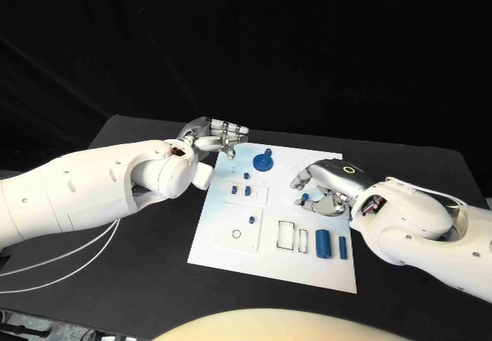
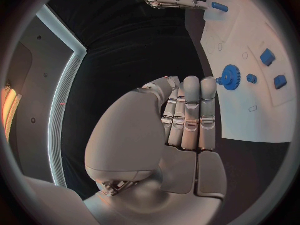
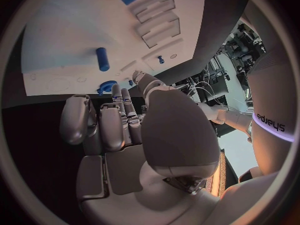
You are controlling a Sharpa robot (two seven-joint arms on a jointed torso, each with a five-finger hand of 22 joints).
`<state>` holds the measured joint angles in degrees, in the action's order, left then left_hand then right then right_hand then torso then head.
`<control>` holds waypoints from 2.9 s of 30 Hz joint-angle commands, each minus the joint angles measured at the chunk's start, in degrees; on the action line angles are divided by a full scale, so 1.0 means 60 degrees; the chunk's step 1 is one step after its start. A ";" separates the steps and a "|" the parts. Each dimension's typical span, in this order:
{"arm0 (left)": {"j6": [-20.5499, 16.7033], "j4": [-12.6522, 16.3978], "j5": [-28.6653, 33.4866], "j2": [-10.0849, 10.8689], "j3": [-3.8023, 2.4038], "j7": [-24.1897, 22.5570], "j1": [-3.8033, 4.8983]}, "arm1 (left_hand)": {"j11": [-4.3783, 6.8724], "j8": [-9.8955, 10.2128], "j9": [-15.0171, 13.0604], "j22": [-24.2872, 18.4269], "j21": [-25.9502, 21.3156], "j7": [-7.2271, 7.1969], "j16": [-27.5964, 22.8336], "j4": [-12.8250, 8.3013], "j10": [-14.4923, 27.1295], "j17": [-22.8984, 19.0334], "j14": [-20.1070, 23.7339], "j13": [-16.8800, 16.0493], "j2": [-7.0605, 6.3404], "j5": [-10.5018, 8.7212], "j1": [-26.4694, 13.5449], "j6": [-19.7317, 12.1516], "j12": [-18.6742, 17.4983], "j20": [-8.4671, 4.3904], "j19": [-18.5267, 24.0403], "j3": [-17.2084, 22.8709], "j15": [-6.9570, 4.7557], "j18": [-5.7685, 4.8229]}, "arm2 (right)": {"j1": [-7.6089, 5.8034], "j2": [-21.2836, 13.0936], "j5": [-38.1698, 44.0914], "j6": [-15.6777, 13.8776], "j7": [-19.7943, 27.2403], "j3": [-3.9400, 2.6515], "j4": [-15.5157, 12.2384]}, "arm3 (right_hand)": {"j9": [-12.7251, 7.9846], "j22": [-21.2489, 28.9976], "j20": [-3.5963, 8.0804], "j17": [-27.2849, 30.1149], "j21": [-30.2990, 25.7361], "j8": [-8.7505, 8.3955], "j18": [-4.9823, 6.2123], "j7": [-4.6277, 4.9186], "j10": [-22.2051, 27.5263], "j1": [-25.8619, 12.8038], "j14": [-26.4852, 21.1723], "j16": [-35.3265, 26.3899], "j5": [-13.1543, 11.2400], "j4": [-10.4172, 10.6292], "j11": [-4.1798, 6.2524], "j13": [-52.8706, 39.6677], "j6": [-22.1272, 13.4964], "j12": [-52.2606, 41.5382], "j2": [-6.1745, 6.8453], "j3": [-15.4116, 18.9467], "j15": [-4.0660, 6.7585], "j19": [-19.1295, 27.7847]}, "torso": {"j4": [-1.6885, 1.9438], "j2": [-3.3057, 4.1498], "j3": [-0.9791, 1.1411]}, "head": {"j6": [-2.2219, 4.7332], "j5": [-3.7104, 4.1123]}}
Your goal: Assemble the parts on the task board
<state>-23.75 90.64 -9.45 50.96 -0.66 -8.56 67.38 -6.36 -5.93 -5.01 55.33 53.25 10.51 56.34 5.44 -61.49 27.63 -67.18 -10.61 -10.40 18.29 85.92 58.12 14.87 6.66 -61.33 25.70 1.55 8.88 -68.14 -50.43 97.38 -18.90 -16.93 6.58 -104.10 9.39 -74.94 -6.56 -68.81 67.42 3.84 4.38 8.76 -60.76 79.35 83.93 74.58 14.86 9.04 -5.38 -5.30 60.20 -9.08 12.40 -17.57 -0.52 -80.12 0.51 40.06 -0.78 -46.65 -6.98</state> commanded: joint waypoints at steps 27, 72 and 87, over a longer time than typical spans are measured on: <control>0.0175 0.0023 0.0028 -0.0013 0.0018 -0.0050 0.0009 | -0.0001 0.0038 0.0015 -0.0003 -0.0057 0.0001 -0.0054 -0.0063 0.0097 -0.0021 0.0100 -0.0016 0.0097 0.0009 -0.0008 -0.0047 0.0055 -0.0016 0.0064 0.0001 0.0000 0.0126 | 0.0015 0.0477 0.0190 0.1382 0.0168 0.0091 0.1088 | -0.0076 -0.1160 0.0076 -0.0125 0.0295 0.0066 -0.0018 -0.0173 -0.0382 0.0367 0.0369 0.0189 0.0025 0.0060 0.0130 0.0056 0.0234 -0.0461 -0.0442 0.0293 0.0087 -0.0153 | -0.0009 0.0000 -0.0002 | 0.0032 0.0034; 0.0223 -0.0091 0.0028 -0.0102 0.0019 0.0010 0.0008 | -0.0001 0.0033 0.0016 0.0001 -0.0055 0.0001 -0.0054 -0.0073 0.0104 -0.0025 0.0102 -0.0019 0.0103 0.0008 -0.0002 -0.0048 0.0068 -0.0014 0.0067 0.0007 0.0000 0.0126 | -0.0108 0.0323 -0.0081 -0.0210 0.0076 -0.0061 -0.0558 | 0.0098 -0.1546 0.0333 -0.0316 0.1044 0.0374 -0.0172 -0.0405 -0.1593 0.0826 0.0429 0.0417 -0.0463 -0.0038 0.0456 -0.0022 0.1201 -0.0492 -0.0904 -0.0506 0.0360 -0.0519 | -0.0013 -0.0017 -0.0008 | 0.0009 -0.0070; 0.0238 -0.0121 0.0028 -0.0212 0.0021 0.0015 0.0009 | -0.0003 0.0026 0.0020 -0.0003 -0.0063 0.0003 -0.0055 -0.0095 0.0122 -0.0035 0.0108 -0.0022 0.0109 0.0007 0.0011 -0.0053 0.0092 -0.0013 0.0081 0.0019 0.0001 0.0131 | 0.0551 0.2044 -0.0126 -0.0015 0.0384 0.0062 -0.0069 | 0.0100 -0.1528 0.0337 -0.0302 0.0975 0.0358 -0.0159 -0.0385 -0.1582 0.0846 0.0427 0.0412 -0.0461 -0.0068 0.0445 -0.0018 0.1183 -0.0454 -0.0898 -0.0556 0.0357 -0.0492 | -0.0007 -0.0005 -0.0015 | -0.0055 -0.0348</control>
<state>-23.31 89.85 -9.45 49.84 -0.50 -8.29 67.38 -6.36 -5.93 -4.94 55.34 53.25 10.51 56.34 5.19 -61.08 27.47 -66.79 -10.69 -10.40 18.29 85.92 58.12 15.10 6.65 -61.33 25.94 1.54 8.87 -65.08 -38.40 96.51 -19.41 -15.77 6.94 -104.91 9.58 -74.93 -4.60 -70.65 73.55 5.89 4.39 6.51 -70.09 84.16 83.93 76.80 12.27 8.63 -2.64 -5.38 66.92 -12.18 7.10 -20.43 1.14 -82.91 0.43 39.99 -0.90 -46.87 -8.73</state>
